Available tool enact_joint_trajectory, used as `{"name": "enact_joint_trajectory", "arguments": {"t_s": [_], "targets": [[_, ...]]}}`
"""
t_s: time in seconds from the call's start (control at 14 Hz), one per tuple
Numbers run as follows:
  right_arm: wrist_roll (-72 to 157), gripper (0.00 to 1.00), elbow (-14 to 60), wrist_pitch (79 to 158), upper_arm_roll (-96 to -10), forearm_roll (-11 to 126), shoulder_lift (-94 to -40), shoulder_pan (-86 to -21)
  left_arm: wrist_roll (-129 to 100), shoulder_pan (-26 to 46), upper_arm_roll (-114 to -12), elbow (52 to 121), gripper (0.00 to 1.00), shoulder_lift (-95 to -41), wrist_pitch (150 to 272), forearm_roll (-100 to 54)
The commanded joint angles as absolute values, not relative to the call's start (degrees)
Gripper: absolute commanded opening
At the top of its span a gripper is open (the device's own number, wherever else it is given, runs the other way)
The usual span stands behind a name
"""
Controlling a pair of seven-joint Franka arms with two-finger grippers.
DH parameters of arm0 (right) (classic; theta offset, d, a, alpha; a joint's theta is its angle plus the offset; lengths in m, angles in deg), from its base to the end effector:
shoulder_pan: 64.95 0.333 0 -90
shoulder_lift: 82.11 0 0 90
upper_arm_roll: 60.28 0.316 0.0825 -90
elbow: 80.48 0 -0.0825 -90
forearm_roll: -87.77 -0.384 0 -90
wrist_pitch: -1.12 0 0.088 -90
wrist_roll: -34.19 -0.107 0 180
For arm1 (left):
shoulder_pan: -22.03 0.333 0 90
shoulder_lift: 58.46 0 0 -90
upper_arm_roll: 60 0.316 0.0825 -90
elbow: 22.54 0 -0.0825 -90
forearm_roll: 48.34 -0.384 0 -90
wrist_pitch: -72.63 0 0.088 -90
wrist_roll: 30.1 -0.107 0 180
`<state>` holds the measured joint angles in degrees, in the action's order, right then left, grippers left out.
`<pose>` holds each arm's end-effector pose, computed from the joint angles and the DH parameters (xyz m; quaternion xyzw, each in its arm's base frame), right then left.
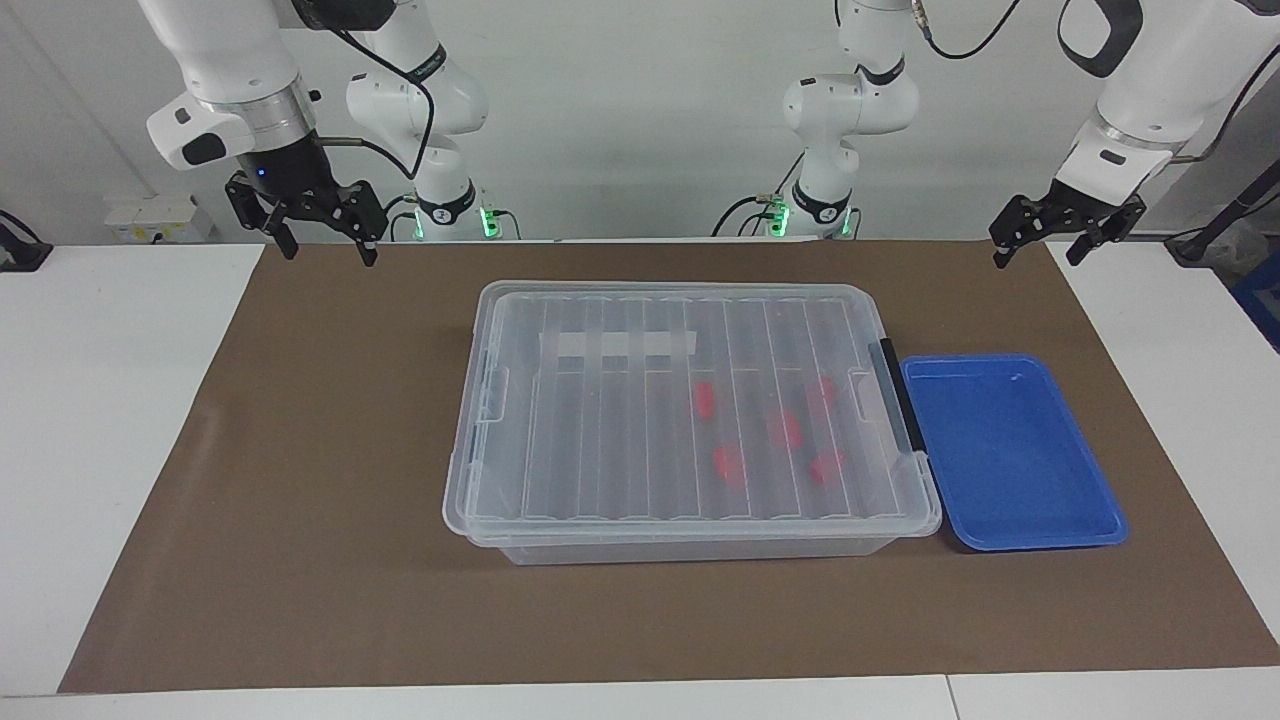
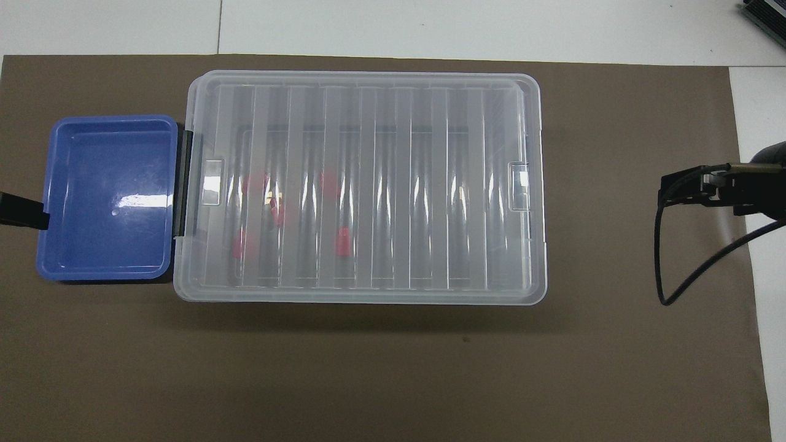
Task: Place red block in blue tray from box
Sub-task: 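Move the right gripper toward the clear box lid edge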
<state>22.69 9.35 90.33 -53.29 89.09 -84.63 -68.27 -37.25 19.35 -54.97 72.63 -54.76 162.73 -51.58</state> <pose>0.5388 0.0337 0.6486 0.9974 -0.0686 0.0181 0.0119 0.5327 0.0294 0.6172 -0.9987 0.0424 0.0141 0.0244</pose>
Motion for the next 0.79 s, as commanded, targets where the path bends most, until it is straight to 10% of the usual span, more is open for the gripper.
{"name": "enact_joint_trajectory", "arguments": {"t_s": [0.0, 0.71], "targets": [[21.88, 1.00, 9.61, 89.62, -53.07, 87.77, -85.36, -68.73, -37.31, 19.13, -54.82, 73.08, 1.00, -53.98, 162.45, -52.56], [17.76, 0.99, 19.80, 105.60, -52.99, 87.94, -83.61, -63.38, -37.31, 19.13, -54.82, 73.08, 1.00, -53.98, 162.45, -52.56]]}}
